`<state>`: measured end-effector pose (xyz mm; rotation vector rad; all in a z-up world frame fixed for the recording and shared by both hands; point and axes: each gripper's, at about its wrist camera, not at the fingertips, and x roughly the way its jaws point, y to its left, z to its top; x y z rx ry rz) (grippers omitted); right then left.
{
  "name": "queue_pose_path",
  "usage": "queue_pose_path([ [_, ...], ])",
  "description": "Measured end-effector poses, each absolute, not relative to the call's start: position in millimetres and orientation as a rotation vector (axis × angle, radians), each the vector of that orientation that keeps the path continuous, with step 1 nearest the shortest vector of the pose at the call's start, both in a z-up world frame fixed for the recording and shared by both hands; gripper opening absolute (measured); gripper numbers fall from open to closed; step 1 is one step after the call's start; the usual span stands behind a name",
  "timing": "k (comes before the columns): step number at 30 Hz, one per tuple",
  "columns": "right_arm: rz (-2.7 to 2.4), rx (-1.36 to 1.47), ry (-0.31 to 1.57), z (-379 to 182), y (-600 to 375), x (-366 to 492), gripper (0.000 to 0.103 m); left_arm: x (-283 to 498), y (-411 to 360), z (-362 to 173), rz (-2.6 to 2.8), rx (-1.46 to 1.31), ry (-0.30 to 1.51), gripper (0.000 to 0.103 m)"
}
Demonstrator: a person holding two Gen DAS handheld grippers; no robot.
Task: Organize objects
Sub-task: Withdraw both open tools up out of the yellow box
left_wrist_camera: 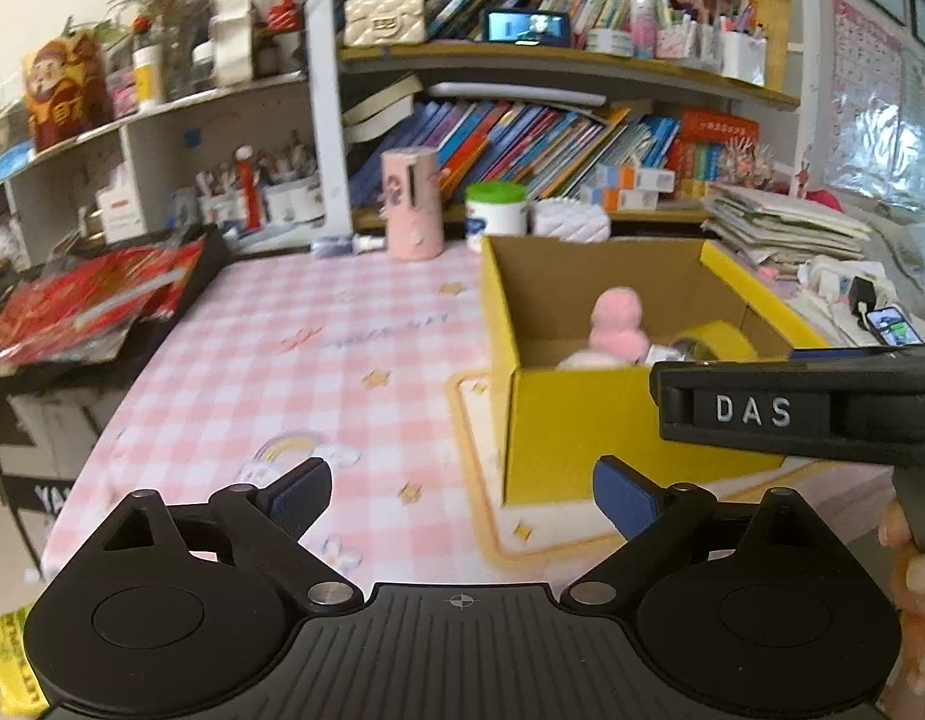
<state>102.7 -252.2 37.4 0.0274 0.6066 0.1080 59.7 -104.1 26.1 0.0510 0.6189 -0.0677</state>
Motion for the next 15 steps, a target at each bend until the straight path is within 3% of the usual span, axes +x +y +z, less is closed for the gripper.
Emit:
queue_pose_path([
  [15, 0.059, 0.026, 0.666, 20, -220, 30, 0.098, 3, -76, 14, -0.012, 0.025, 0.678, 0.098],
])
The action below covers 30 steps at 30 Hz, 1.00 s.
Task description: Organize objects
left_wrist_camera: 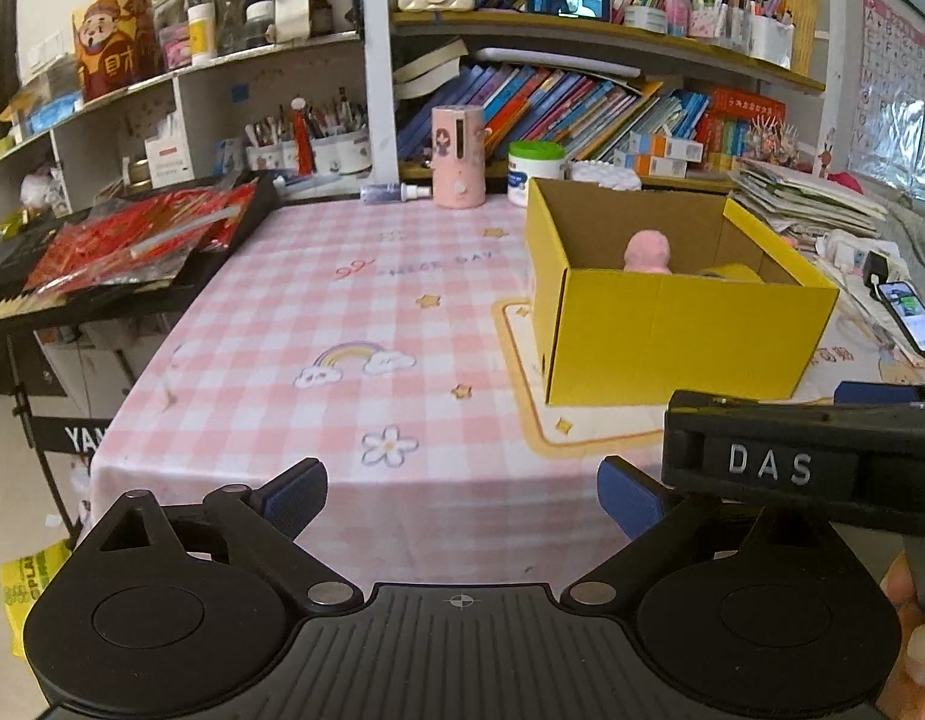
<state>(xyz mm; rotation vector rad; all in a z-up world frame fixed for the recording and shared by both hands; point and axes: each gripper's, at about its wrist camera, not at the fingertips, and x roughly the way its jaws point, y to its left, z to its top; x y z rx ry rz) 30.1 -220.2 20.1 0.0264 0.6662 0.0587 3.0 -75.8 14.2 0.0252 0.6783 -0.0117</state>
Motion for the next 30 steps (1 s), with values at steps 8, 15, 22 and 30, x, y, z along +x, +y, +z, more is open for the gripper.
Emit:
queue_pose_path([
  [8, 0.031, 0.044, 0.685, 8, -218, 12, 0.101, -7, -74, 5, -0.016, 0.035, 0.708, 0.099],
  [15, 0.012, 0.071, 0.700, 3, -220, 7, 0.103, -10, -75, 4, -0.012, 0.048, 0.724, 0.099],
  [22, 0.021, 0.075, 0.700, 3, -218, 4, 0.103, -15, -72, 5, 0.001, 0.042, 0.723, 0.099],
  [30, 0.033, 0.060, 0.691, 6, -212, 3, 0.103, -16, -66, 6, 0.015, 0.015, 0.727, 0.099],
])
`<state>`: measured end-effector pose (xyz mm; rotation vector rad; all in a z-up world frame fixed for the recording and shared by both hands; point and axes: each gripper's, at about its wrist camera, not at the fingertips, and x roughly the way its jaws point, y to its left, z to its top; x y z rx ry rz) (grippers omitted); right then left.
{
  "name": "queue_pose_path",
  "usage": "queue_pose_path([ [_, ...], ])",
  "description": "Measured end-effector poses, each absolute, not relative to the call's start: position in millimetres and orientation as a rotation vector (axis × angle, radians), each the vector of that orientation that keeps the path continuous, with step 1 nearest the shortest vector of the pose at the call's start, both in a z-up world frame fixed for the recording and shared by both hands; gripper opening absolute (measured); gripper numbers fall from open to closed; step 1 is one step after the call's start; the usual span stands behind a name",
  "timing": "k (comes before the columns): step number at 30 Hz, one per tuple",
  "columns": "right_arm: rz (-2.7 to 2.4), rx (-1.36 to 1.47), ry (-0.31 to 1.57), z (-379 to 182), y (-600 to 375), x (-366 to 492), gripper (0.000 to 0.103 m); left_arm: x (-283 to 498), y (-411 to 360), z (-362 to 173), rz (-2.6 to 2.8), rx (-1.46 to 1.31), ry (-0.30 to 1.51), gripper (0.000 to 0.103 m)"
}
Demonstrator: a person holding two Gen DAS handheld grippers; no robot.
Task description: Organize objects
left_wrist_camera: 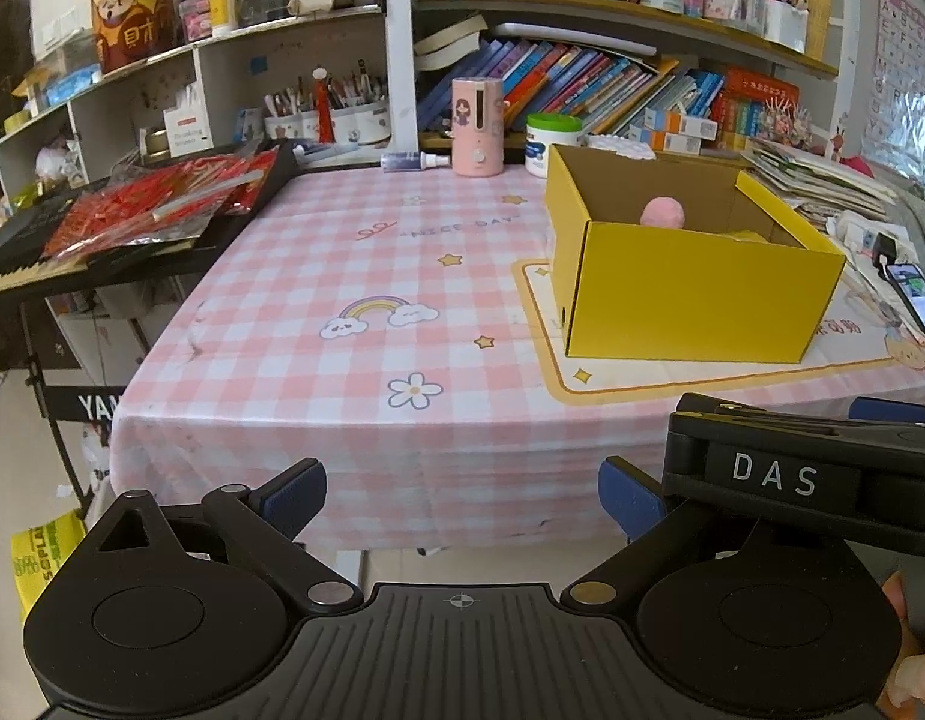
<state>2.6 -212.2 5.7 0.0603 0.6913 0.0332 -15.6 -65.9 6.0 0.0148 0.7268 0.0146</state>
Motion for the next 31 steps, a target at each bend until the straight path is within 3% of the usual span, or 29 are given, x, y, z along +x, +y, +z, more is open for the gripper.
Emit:
queue_pose_path([
  [31, 0.051, 0.051, 0.709, 4.3, -205.6, 7.9, 0.103, -14.2, -63.5, 3.2, 0.031, -0.013, 0.746, 0.099],
])
